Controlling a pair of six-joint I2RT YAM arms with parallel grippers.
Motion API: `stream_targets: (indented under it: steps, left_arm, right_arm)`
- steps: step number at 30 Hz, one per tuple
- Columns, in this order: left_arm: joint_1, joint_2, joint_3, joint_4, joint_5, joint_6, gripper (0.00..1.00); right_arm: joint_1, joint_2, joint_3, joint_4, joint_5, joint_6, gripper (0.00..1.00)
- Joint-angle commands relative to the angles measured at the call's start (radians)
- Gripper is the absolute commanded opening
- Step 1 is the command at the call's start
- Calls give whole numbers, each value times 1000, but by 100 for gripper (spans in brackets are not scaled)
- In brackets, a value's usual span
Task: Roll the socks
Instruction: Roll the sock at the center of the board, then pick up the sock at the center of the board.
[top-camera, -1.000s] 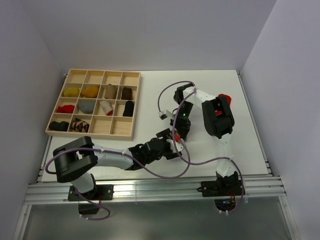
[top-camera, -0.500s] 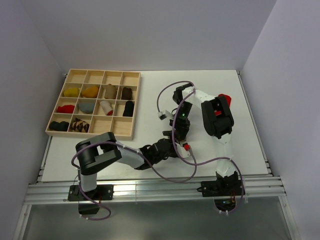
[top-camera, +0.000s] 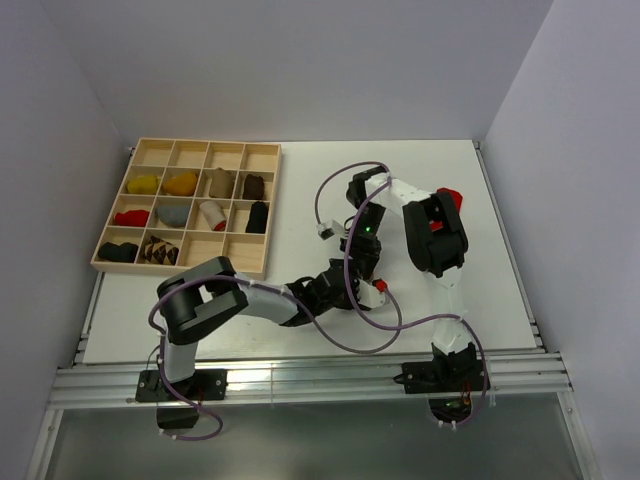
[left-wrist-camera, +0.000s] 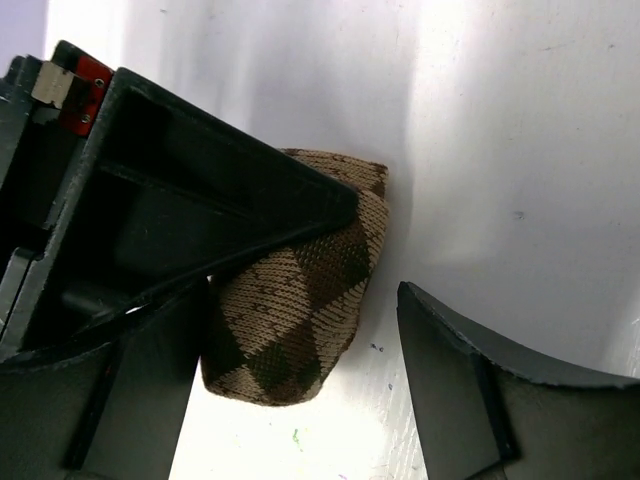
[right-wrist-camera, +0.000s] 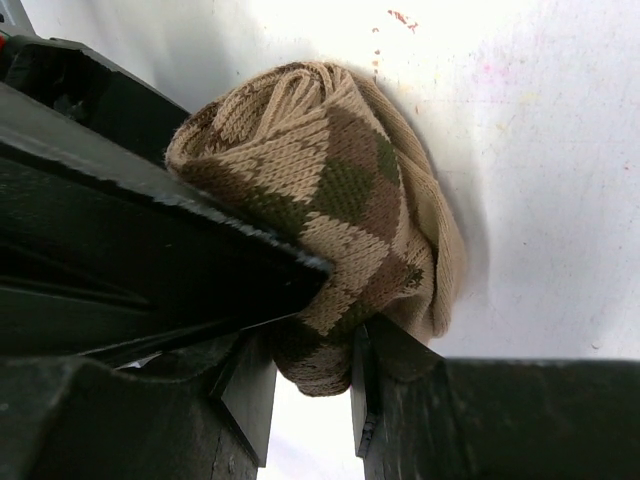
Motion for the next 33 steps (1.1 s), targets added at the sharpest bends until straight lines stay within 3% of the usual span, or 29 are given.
stream_targets:
  steps: [1,5,11,17,18,22,25,28,33]
  left_arm:
    - [31,20,94,-74,102,-31,80]
    - [45,52,129,-123,112,-51,74]
    - [66,102,220,-235,126,-104,54]
    - [75,128,258,-301,141,-160,19]
    - [78,129,267,-310,144,-171,0]
    - [83,135,269,-334,167,-223,0]
    - [83,140,268,-349,167,-248,0]
    - [83,140,271,-375,164,-272,0]
    - [83,120,231,-364,164,-317,0]
  right_arm:
    - [18,50,3,0,13,-33,8]
    - [18,42,-8,7,12,-33,8]
    - [18,32,-25,14,4,-37,8]
    - [18,24,-32,13,-8,-36,7]
    - [18,21,-34,11,-11,-36,8]
    - [18,3,-35,16,-36,-25,12]
    - [13,-25,-37,26,-73,-8,30]
    - [-5,-51,-40,51,-116,32,41]
    - [-75,-117,-47,42,-182,59,50]
